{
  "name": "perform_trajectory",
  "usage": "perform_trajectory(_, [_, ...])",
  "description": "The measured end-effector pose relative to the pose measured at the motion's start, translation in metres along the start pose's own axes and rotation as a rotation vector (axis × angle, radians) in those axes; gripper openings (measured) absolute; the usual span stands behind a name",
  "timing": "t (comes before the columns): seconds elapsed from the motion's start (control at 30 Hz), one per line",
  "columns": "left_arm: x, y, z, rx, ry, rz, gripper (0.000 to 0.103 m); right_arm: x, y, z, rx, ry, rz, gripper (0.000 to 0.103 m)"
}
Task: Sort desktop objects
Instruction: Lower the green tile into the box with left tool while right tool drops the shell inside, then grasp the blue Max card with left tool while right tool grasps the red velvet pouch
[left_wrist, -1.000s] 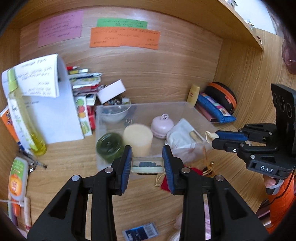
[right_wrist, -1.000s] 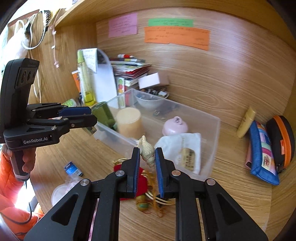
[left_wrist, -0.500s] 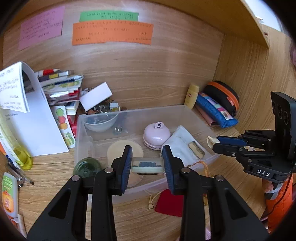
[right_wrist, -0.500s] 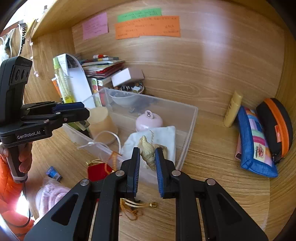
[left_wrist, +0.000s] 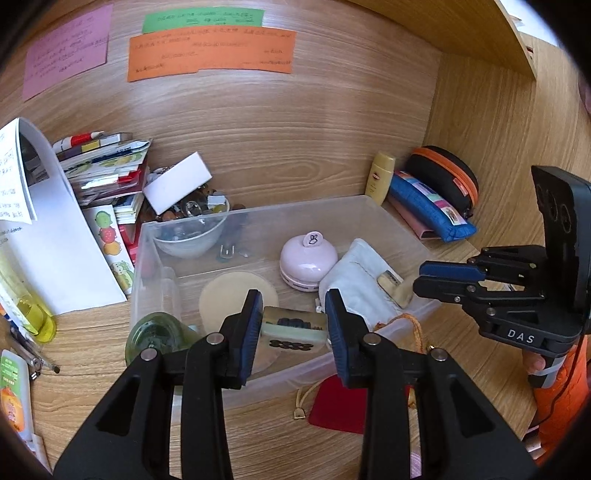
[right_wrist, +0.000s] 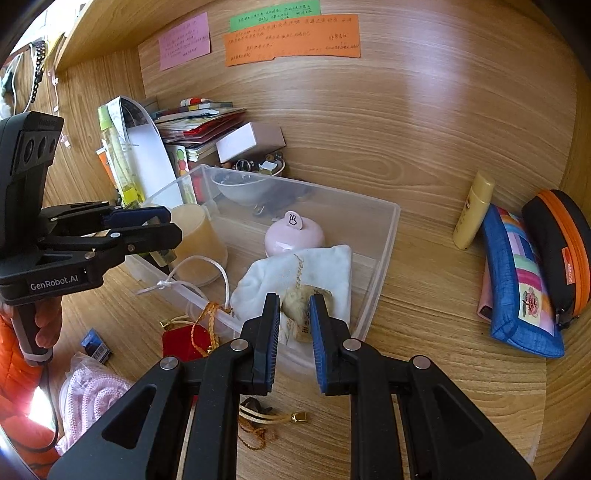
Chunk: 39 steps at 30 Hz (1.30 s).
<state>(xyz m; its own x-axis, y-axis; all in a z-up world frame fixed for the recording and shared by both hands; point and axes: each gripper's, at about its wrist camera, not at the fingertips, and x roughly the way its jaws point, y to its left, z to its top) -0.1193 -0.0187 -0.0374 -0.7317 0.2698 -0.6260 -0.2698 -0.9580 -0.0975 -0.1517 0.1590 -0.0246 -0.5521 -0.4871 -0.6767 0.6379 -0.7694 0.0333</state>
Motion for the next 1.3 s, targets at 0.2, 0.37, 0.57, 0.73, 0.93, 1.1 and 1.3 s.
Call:
perform_trajectory(0.2, [0.001,-0.002,-0.001,0.006,0.011,-0.005,0.034,-0.001,0.002,0.000,0.001,0.004,-0.015,0.015])
perform_trajectory(0.37, [-0.010,-0.002,0.002,0.002,-0.013,-0.005,0.034,-0.008,0.002,-0.001,0.004,0.003,-0.017,0.015])
perform_trajectory(0.57, [-0.031,-0.004,0.001,0.008,-0.050,0.007,0.034,-0.024,0.004,-0.005,0.011,-0.015,-0.035,0.023])
perform_trajectory(0.73, [-0.046,-0.004,-0.007,0.001,-0.055,0.020,0.035,-0.039,0.012,-0.010,0.010,-0.041,-0.047,0.035])
perform_trajectory(0.93, [-0.064,0.002,-0.023,-0.030,-0.052,0.029,0.047,-0.053,0.025,-0.017,-0.004,-0.058,-0.037,0.049])
perform_trajectory(1.1, [-0.078,0.007,-0.040,-0.041,-0.045,0.058,0.060,-0.062,0.044,-0.022,-0.034,-0.078,0.004,0.054])
perform_trajectory(1.3, [-0.079,0.011,-0.066,-0.058,0.013,0.090,0.062,-0.058,0.070,-0.029,-0.073,-0.064,0.051,0.058])
